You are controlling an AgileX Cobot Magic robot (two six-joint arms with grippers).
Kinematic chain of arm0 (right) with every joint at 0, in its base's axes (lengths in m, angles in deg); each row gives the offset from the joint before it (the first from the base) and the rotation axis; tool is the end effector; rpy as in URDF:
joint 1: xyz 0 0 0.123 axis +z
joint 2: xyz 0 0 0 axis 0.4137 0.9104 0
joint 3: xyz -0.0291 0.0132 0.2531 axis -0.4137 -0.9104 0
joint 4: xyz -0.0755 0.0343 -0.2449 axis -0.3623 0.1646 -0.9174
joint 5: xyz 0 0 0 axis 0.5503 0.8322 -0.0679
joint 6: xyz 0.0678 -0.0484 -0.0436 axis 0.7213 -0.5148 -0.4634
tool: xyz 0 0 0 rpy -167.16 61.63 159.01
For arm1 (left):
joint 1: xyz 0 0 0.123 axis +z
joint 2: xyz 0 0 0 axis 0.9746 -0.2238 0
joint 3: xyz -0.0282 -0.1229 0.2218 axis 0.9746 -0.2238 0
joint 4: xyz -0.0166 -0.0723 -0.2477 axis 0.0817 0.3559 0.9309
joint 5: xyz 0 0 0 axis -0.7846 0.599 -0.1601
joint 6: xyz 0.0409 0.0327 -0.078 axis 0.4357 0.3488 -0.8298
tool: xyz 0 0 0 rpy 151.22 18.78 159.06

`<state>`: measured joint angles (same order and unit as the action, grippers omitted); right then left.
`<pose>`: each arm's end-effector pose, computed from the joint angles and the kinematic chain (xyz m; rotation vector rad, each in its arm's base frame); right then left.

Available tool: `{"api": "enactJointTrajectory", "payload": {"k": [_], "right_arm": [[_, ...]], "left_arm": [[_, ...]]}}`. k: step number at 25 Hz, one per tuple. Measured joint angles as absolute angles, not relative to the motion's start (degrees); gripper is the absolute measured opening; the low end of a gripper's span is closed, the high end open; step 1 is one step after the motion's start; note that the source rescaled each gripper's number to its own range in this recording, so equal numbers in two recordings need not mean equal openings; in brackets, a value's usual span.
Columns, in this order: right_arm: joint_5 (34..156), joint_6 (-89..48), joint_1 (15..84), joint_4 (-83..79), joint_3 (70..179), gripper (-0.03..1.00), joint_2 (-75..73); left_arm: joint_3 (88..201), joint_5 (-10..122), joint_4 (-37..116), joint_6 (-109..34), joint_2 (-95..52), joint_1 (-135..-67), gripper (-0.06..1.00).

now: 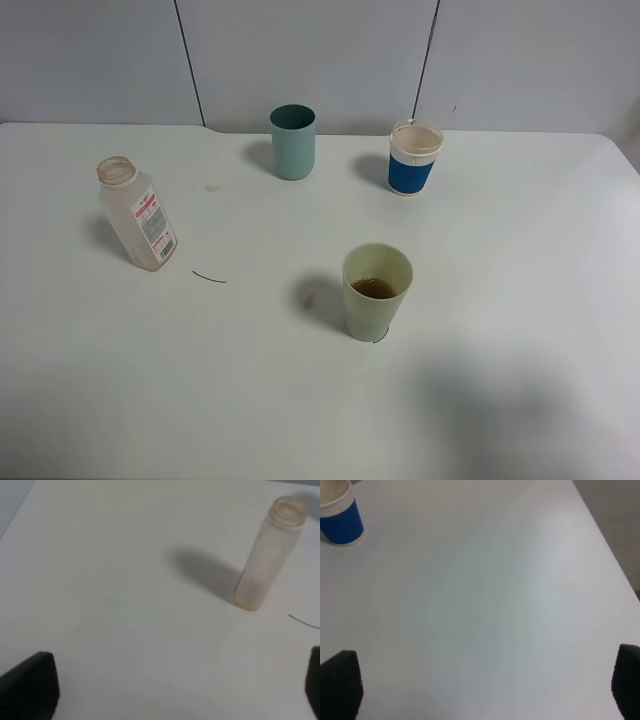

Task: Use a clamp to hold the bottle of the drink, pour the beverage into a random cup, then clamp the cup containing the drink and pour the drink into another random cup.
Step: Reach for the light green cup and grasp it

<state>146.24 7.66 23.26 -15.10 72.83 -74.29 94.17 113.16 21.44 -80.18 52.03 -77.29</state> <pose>0.0336 -0.0083 0.2788 0.1179 2.0375 -0.0660 0.0312 0.0064 0.2833 -0.1551 2.0191 -0.0040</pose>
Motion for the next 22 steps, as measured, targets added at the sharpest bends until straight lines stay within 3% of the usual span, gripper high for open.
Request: {"api": "enactJointTrajectory", "payload": {"k": [22], "right_arm": [[145.0,7.7,23.3,-15.1,73.7,1.0,-71.8]], "left_arm": [[94.2,113.2,21.4,-80.2,52.0,-77.3,1.0]]}}
